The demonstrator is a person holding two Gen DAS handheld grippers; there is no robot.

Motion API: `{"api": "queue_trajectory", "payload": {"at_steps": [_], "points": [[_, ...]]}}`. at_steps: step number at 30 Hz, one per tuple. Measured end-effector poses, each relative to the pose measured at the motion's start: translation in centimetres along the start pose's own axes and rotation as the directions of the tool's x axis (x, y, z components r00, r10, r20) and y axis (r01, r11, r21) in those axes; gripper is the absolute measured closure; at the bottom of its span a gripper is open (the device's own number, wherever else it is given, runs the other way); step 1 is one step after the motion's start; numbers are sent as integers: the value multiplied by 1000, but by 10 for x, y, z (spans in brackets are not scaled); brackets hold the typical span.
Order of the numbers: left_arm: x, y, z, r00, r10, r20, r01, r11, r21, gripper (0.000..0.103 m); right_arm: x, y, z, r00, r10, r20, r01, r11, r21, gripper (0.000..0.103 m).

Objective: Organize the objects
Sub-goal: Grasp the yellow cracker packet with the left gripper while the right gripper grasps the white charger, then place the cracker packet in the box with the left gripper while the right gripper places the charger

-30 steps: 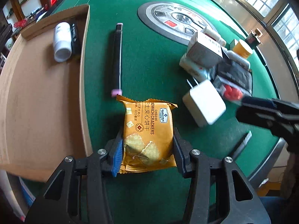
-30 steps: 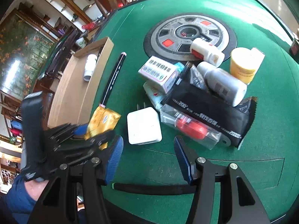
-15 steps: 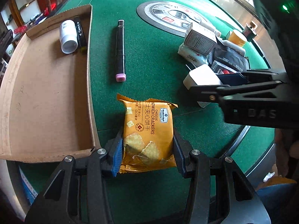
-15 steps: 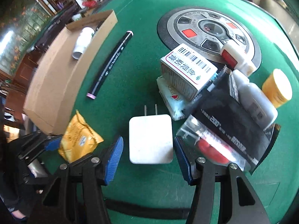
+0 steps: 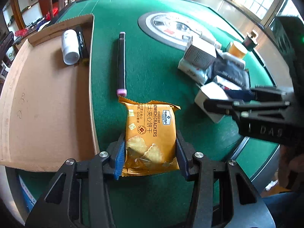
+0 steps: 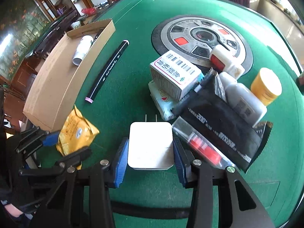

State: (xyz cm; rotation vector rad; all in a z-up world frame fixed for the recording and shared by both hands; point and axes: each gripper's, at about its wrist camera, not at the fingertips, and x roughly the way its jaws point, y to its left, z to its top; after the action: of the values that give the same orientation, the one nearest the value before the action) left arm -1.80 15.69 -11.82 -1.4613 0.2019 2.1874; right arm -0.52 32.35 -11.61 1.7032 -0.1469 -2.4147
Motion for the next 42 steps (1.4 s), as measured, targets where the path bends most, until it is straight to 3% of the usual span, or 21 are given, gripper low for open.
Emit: {"api": "queue_trajectory", "payload": {"at_steps": [8,24,34,42], "points": [[-7,-4,7,1000,-19,20,19,1000,0,57,-7,-1,-2,1000,7,15,-7,1000,19,59],[-44,9,21,992,25,121,-26,1000,8,57,-25,11,5,998,15,60,-16,1000,12,59],[-72,54,26,983,64,174,-54,997,-60,57,-24,57,29,996,73,50,-71,996,-45,59],[-76,113,24,983,98,152,-78,988,-135,57,-14,109,67,991,127,51,-123,989,-84,59]]}}
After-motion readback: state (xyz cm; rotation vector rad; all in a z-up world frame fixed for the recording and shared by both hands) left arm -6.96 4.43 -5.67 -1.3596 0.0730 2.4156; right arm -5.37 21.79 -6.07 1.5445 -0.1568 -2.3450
